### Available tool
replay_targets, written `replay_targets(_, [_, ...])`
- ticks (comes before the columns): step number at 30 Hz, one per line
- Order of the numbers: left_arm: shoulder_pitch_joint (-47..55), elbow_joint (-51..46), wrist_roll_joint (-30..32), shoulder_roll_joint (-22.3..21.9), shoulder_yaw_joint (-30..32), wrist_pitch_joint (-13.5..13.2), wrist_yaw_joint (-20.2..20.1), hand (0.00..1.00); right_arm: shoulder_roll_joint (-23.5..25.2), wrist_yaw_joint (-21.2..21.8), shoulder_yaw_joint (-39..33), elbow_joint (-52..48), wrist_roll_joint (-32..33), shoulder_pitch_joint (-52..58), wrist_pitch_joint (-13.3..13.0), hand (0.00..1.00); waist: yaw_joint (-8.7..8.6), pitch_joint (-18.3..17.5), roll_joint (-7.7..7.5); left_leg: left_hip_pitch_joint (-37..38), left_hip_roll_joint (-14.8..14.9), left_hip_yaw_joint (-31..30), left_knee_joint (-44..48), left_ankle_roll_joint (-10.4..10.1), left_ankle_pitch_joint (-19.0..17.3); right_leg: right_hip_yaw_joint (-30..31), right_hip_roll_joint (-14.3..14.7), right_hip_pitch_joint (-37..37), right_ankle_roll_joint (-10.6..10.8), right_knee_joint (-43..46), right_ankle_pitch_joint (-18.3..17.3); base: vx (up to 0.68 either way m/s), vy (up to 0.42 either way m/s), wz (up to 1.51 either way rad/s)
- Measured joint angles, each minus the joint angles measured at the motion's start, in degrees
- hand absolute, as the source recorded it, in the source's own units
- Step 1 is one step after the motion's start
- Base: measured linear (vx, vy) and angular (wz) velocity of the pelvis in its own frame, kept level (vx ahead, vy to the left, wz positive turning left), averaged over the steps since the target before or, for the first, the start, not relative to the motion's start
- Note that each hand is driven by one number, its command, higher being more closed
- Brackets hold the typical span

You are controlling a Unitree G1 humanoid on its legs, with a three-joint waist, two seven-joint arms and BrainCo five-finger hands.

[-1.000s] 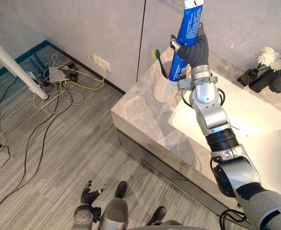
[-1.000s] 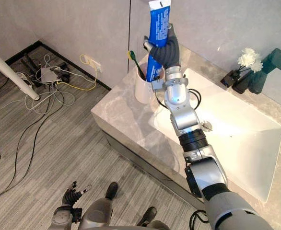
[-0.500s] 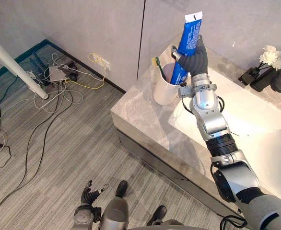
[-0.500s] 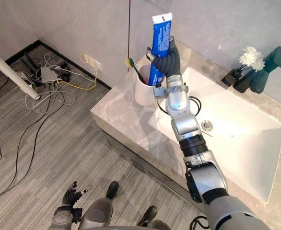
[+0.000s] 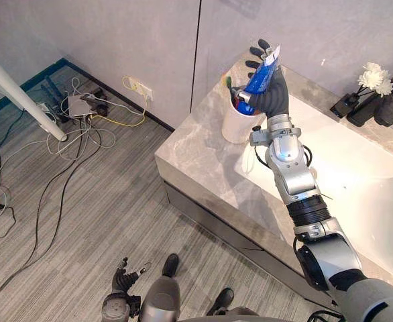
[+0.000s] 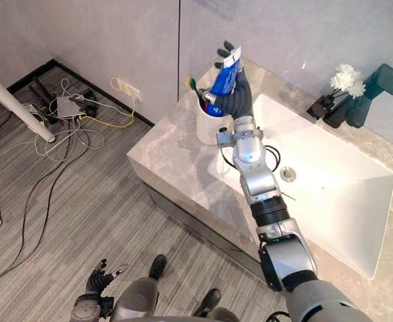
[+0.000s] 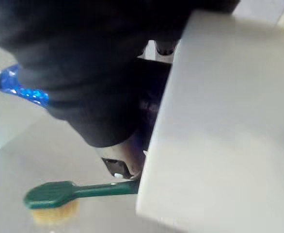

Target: Organize washtable

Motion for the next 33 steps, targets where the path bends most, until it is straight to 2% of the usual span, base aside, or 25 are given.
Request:
replay_targets(14, [0.0, 0.0, 0.0, 0.1, 0.0, 0.4, 0.0, 0.00, 0.0, 0.0, -1.4, -0.4, 0.0, 0.0, 0.0, 0.00, -0.23, 0.0, -0.03, 0.2, 0.0, 0.0, 0.0, 0.0, 0.2, 0.1, 0.0, 0.2, 0.0, 0.0, 0.0, 0.00, 0.000, 0.00])
replay_targets(19, [0.4, 0.0, 0.0, 0.4, -0.1, 0.8, -0.1, 0.00, 0.0, 0.1, -1.4, -0.7, 0.0, 0.1, 0.0, 0.00, -1.39, 0.0, -0.05, 0.2, 0.0, 0.1, -0.1, 0.0, 0.4, 0.4, 0.0, 0.2, 0.0, 0.0, 0.0, 0.00, 0.000, 0.00])
replay_targets(26, [0.6, 0.0, 0.0, 0.4, -0.1, 1.0, -0.1, 0.00, -0.1, 0.2, -1.5, -3.6, 0.0, 1.6, 0.0, 0.00, -1.78, -0.1, -0.07, 1.3, 0.1, 0.8, -1.5, 0.0, 1.2, 1.1, 0.0, 0.3, 0.0, 0.0, 0.0, 0.00, 0.000, -0.05])
replay_targets(29, [1.4, 0.1, 0.0, 0.6, -0.2, 1.0, -0.1, 0.00, -0.3, 0.9, -1.6, -6.0, 0.0, 2.1, -0.1, 0.00, -2.78, -0.1, -0.20, 1.6, 0.1, 0.7, -2.1, 0.1, 1.7, 1.2, -0.1, 0.3, 0.0, 0.0, 0.0, -0.01, 0.001, 0.03])
replay_targets(33, [1.6, 0.1, 0.0, 0.7, -0.2, 1.0, -0.2, 0.00, -2.9, 1.2, -2.3, -11.4, 0.0, 2.1, -0.2, 0.00, -2.99, -0.2, -0.27, 1.8, 0.1, 1.2, -2.2, 0.1, 1.7, 1.6, -0.1, 0.4, 0.0, 0.0, 0.0, -0.01, 0.002, -0.06])
